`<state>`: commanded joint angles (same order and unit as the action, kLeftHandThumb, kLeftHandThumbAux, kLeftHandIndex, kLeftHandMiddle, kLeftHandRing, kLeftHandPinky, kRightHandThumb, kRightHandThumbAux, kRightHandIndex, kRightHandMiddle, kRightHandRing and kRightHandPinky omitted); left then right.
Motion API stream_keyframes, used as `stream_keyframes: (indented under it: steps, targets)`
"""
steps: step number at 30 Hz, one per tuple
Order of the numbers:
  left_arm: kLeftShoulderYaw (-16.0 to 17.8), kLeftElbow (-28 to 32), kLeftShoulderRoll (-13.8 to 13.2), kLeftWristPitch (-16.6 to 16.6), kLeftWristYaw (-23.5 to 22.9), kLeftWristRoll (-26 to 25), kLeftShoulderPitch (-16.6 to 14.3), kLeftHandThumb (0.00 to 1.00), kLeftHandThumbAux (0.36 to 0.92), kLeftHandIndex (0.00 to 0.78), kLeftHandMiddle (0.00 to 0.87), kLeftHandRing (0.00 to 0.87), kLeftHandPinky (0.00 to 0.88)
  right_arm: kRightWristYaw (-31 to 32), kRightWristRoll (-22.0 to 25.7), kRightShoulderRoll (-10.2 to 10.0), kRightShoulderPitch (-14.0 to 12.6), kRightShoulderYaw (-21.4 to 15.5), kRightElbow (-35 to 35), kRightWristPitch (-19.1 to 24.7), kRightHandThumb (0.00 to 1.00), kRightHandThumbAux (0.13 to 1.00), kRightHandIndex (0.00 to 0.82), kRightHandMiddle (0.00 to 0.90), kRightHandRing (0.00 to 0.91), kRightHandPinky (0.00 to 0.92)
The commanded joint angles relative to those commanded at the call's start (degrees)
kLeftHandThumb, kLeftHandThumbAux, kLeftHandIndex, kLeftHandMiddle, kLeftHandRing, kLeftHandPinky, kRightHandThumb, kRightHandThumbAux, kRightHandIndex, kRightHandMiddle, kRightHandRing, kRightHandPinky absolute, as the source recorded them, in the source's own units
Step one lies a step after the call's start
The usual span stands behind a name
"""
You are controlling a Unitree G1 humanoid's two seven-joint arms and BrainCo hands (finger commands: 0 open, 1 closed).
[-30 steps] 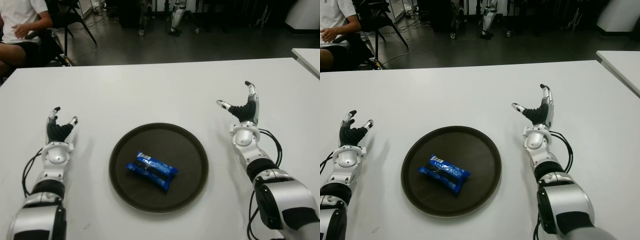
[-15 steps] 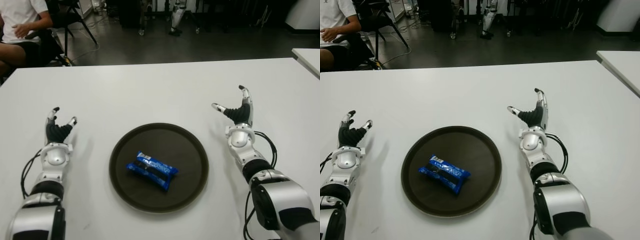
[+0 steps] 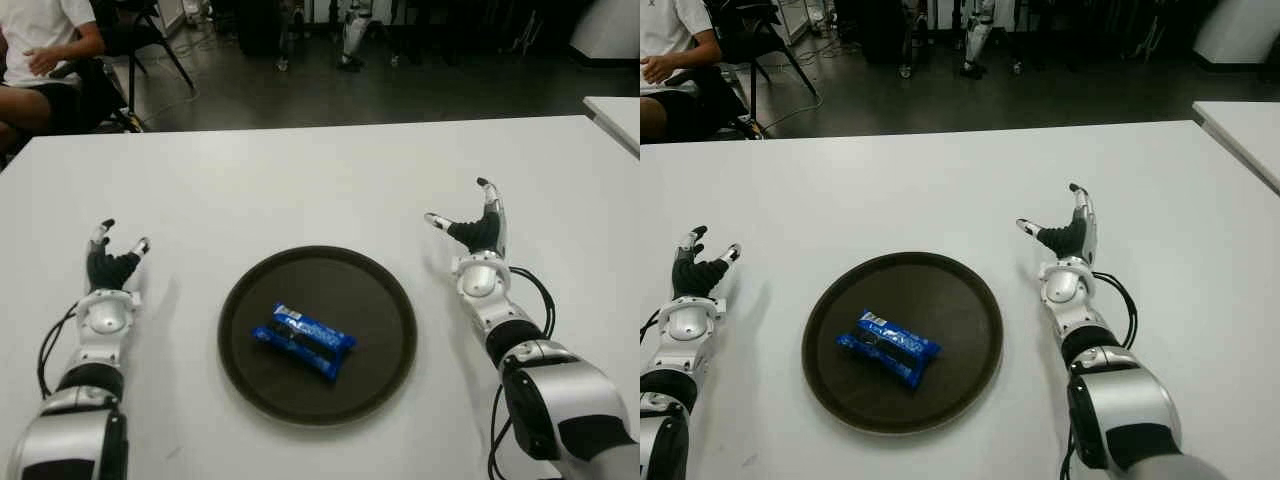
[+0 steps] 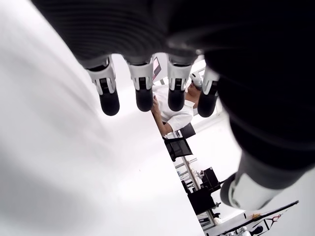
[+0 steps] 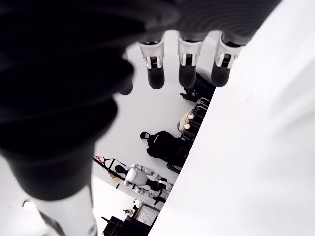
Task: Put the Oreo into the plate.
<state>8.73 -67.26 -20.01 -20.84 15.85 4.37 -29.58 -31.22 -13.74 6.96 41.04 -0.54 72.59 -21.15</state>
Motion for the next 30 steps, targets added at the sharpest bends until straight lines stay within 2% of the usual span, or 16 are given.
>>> stream_keyframes:
  steps: [4, 19, 30]
  targets:
    - [-0.1, -0.1, 0.0, 0.1, 0.2, 0.1, -0.1, 0.0, 0.66, 0.003, 0.0, 0.0, 0.014, 0.3, -0.1, 0.1, 0.0, 0.0, 0.1, 0.4, 0.0, 0.835, 0.0, 0.0, 0.0, 0.053]
    - [-0.8, 0.1, -0.1, -1.6, 0.5, 0.9, 0.4, 0.0, 0.683, 0.012, 0.0, 0.0, 0.017, 0.4, -0.3, 0.0, 0.3, 0.2, 0.5, 2.8, 0.0, 0.786, 0.0, 0.0, 0.001, 0.084]
    - [-0.6, -0.5, -0.2, 0.1, 0.3, 0.3, -0.4, 0.0, 0.663, 0.0, 0.0, 0.0, 0.014, 1.4, -0.5, 0.3, 0.4, 0.4, 0.4, 3.0, 0.0, 0.778, 0.0, 0.0, 0.0, 0.088]
